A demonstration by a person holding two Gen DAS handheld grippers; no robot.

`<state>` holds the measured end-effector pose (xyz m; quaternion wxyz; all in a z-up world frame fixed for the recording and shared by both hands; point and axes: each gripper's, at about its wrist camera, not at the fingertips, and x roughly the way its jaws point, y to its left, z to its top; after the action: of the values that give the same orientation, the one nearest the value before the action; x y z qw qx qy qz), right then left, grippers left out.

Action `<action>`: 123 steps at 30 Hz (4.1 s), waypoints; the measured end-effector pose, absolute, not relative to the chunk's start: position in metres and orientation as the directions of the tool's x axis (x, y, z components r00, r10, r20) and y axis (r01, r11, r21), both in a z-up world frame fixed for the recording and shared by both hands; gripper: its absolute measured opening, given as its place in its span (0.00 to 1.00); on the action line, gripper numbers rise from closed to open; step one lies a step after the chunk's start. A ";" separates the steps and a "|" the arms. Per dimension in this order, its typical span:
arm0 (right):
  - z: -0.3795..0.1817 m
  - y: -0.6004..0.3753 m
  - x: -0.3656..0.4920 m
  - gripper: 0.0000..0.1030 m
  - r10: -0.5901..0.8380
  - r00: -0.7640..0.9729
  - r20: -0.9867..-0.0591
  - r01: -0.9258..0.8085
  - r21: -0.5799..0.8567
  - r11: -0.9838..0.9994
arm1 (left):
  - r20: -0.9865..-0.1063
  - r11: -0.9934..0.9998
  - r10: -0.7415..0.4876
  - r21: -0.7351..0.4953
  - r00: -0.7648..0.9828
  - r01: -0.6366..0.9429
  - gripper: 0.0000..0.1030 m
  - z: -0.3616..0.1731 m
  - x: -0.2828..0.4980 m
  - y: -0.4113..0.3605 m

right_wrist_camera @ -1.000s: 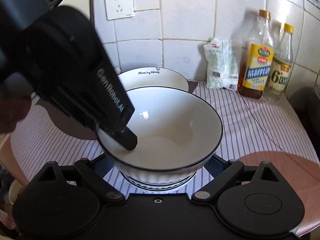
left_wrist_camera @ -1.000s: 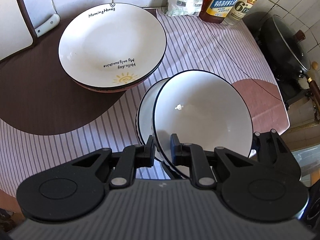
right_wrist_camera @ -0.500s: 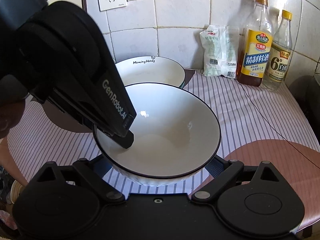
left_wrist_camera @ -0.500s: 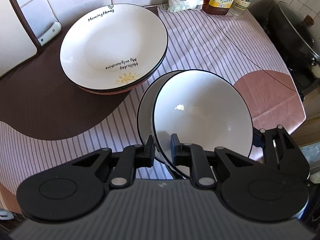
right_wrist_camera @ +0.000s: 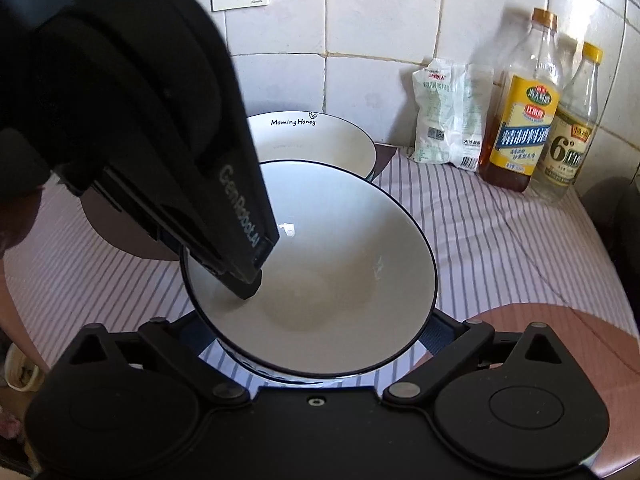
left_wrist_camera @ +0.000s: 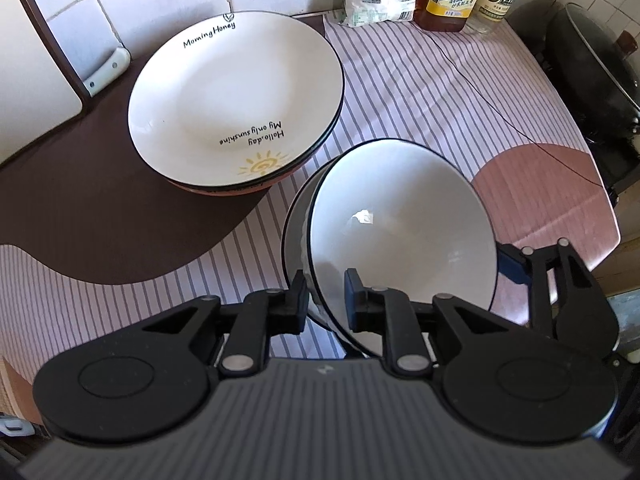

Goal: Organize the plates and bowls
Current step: 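Carry the bowl over the nested bowls and lower it inside, then open both grippers to release the bowl onto the stack, then close both grippers on the rim of the nested bowl stack, then carry the bowl stack onto the Morning Honey plate stack and lower it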

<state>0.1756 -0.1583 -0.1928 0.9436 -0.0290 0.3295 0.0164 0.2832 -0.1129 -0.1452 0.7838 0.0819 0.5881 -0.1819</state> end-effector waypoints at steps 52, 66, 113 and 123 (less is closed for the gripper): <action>-0.192 -0.153 0.135 1.00 -0.009 0.827 -0.563 -0.034 -0.066 0.997 | -0.855 0.890 -0.411 -0.301 0.315 0.342 0.14 -0.100 0.276 -0.047; -0.199 -0.151 0.102 1.00 0.028 0.866 -0.499 -0.049 -0.029 0.998 | -0.804 0.855 -0.485 -0.354 0.343 0.379 0.37 -0.085 0.247 -0.014; -0.269 -0.155 0.184 1.00 0.050 0.883 -0.467 -0.062 -0.009 0.998 | -0.739 0.737 -0.643 -0.527 0.200 0.423 0.34 -0.219 0.316 -0.042; -0.265 -0.160 0.189 1.00 0.053 0.885 -0.462 -0.031 0.055 0.998 | -0.746 0.746 -0.633 -0.517 0.207 0.419 0.36 -0.220 0.319 -0.047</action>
<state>0.1885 -0.1599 -0.2655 0.9707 0.0228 0.2383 0.0218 0.3187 -0.0472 -0.2199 0.7701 -0.1013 0.5292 -0.3415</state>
